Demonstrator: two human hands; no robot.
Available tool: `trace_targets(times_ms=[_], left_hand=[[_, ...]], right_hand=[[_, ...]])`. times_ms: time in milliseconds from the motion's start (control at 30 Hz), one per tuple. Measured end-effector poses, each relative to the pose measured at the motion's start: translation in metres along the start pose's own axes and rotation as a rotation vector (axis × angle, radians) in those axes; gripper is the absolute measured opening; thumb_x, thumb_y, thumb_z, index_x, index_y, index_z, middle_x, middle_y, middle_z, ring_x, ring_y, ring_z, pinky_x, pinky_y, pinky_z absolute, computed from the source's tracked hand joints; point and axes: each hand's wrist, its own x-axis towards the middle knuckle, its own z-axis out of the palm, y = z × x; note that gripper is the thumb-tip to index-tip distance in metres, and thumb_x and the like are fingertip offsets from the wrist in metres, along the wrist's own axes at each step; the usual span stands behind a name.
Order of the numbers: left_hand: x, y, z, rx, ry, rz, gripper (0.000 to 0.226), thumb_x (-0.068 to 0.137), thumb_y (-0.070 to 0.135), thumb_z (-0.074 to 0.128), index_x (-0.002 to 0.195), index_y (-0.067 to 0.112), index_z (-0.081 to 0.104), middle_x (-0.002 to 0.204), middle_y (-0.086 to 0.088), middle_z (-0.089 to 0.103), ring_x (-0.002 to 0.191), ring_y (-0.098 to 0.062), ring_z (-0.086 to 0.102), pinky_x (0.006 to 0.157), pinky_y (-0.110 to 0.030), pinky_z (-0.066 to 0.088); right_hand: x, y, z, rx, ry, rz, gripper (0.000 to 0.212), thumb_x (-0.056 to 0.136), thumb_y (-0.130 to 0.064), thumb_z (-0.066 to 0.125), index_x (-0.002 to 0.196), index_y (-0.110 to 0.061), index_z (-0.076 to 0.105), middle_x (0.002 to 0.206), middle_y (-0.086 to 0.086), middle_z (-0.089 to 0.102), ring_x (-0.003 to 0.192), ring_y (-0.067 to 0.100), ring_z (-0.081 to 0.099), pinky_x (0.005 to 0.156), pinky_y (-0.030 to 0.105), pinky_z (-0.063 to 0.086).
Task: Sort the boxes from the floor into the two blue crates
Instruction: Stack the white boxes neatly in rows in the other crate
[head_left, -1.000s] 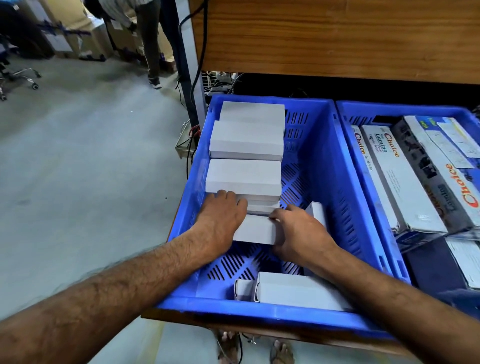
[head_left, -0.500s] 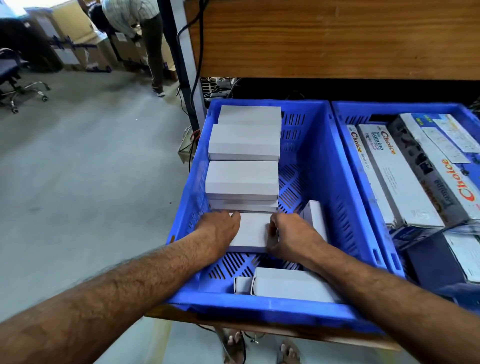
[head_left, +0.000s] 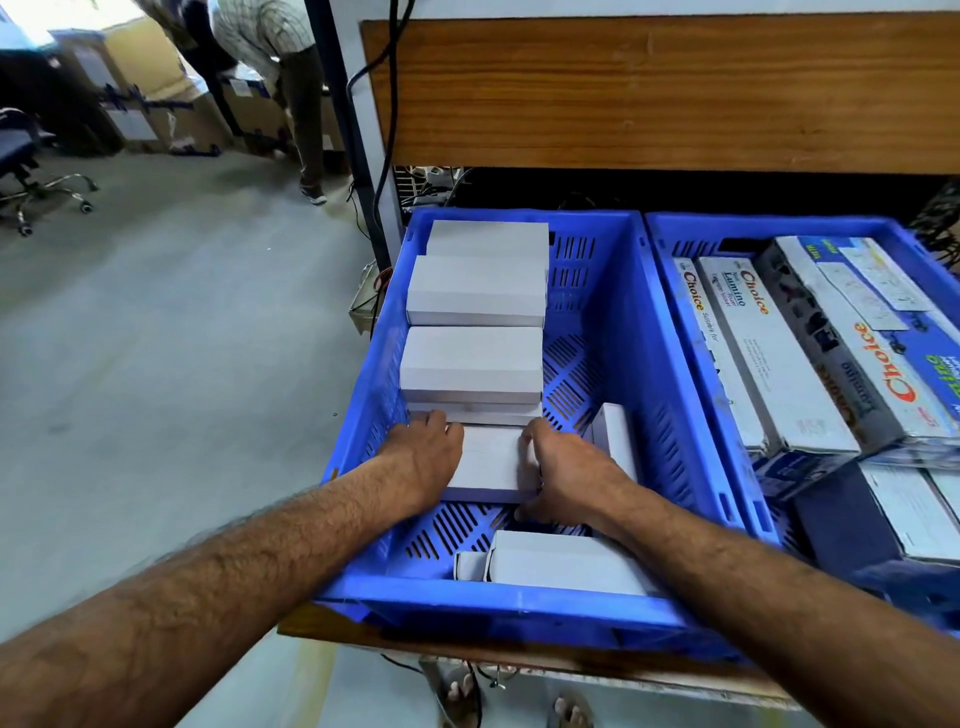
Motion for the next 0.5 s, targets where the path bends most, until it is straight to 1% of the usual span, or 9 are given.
trace_targets(times_ms=[33, 100, 167, 233, 267, 300, 333, 400, 500], left_hand=[[0.001, -0.001, 0.0, -0.022, -0.009, 0.006, 0.06, 0.091, 0.006, 0.065, 0.141, 0.004, 0.034, 0.141, -0.016, 0.04, 0.125, -0.031, 0.052, 0.089, -0.041, 0.05], [0.002, -0.002, -0.001, -0.047, -0.023, 0.009, 0.066, 0.09, 0.011, 0.07, 0.143, 0.005, 0.03, 0.141, -0.015, 0.039, 0.123, -0.031, 0.052, 0.088, -0.042, 0.052], [0.003, 0.0, -0.001, -0.062, -0.05, 0.014, 0.09, 0.082, 0.027, 0.083, 0.146, 0.007, 0.024, 0.14, -0.014, 0.038, 0.122, -0.031, 0.053, 0.085, -0.042, 0.053], [0.003, 0.002, 0.0, -0.001, -0.057, 0.028, 0.115, 0.069, 0.045, 0.092, 0.149, 0.007, 0.018, 0.139, -0.015, 0.037, 0.12, -0.03, 0.054, 0.082, -0.041, 0.053], [0.003, 0.003, 0.002, 0.04, -0.048, 0.031, 0.121, 0.065, 0.048, 0.093, 0.15, 0.006, 0.018, 0.139, -0.016, 0.037, 0.12, -0.03, 0.054, 0.083, -0.04, 0.053], [0.004, 0.004, 0.004, 0.069, -0.035, 0.035, 0.121, 0.066, 0.047, 0.093, 0.151, 0.005, 0.018, 0.139, -0.017, 0.037, 0.12, -0.031, 0.054, 0.084, -0.04, 0.053], [0.004, 0.005, 0.006, 0.081, -0.019, 0.037, 0.118, 0.069, 0.043, 0.093, 0.152, 0.004, 0.019, 0.14, -0.018, 0.037, 0.122, -0.031, 0.052, 0.086, -0.041, 0.053], [0.005, 0.005, 0.009, 0.059, 0.005, 0.046, 0.111, 0.074, 0.035, 0.091, 0.153, 0.002, 0.02, 0.142, -0.019, 0.037, 0.127, -0.033, 0.048, 0.093, -0.044, 0.052], [0.006, 0.003, 0.01, -0.033, 0.009, 0.059, 0.097, 0.082, 0.028, 0.084, 0.153, 0.001, 0.023, 0.145, -0.02, 0.036, 0.132, -0.035, 0.042, 0.1, -0.046, 0.049]], right_hand=[[0.0, 0.0, 0.0, -0.018, -0.025, -0.009, 0.076, 0.072, -0.034, 0.087, 0.128, -0.016, 0.04, 0.118, 0.01, 0.064, 0.11, 0.033, 0.063, 0.087, 0.04, 0.054], [0.0, 0.001, 0.004, -0.036, -0.052, -0.038, 0.083, 0.073, -0.036, 0.087, 0.133, -0.016, 0.034, 0.124, 0.012, 0.06, 0.115, 0.033, 0.061, 0.092, 0.041, 0.053], [0.001, 0.0, 0.009, -0.038, -0.06, -0.052, 0.086, 0.075, -0.036, 0.087, 0.135, -0.014, 0.029, 0.125, 0.015, 0.056, 0.116, 0.034, 0.06, 0.094, 0.041, 0.053], [0.002, -0.002, 0.011, -0.014, -0.053, -0.025, 0.088, 0.075, -0.031, 0.088, 0.137, -0.015, 0.027, 0.127, 0.017, 0.048, 0.111, 0.036, 0.062, 0.088, 0.039, 0.054], [0.004, -0.002, 0.011, 0.005, -0.048, -0.012, 0.084, 0.075, -0.026, 0.087, 0.135, -0.017, 0.029, 0.127, 0.017, 0.043, 0.105, 0.035, 0.063, 0.081, 0.038, 0.054], [0.004, -0.002, 0.011, 0.018, -0.041, -0.011, 0.077, 0.075, -0.022, 0.086, 0.131, -0.018, 0.033, 0.128, 0.015, 0.039, 0.099, 0.034, 0.064, 0.075, 0.036, 0.053], [0.005, -0.002, 0.01, 0.024, -0.032, -0.022, 0.071, 0.075, -0.019, 0.084, 0.127, -0.019, 0.037, 0.128, 0.013, 0.037, 0.096, 0.033, 0.063, 0.073, 0.034, 0.051], [0.006, 0.0, 0.009, 0.037, -0.021, -0.046, 0.062, 0.073, -0.018, 0.083, 0.121, -0.019, 0.045, 0.129, 0.009, 0.037, 0.102, 0.031, 0.061, 0.078, 0.033, 0.052], [0.007, 0.001, 0.007, 0.055, -0.018, -0.076, 0.056, 0.069, -0.02, 0.083, 0.116, -0.018, 0.052, 0.127, 0.005, 0.044, 0.111, 0.025, 0.056, 0.083, 0.03, 0.049]])
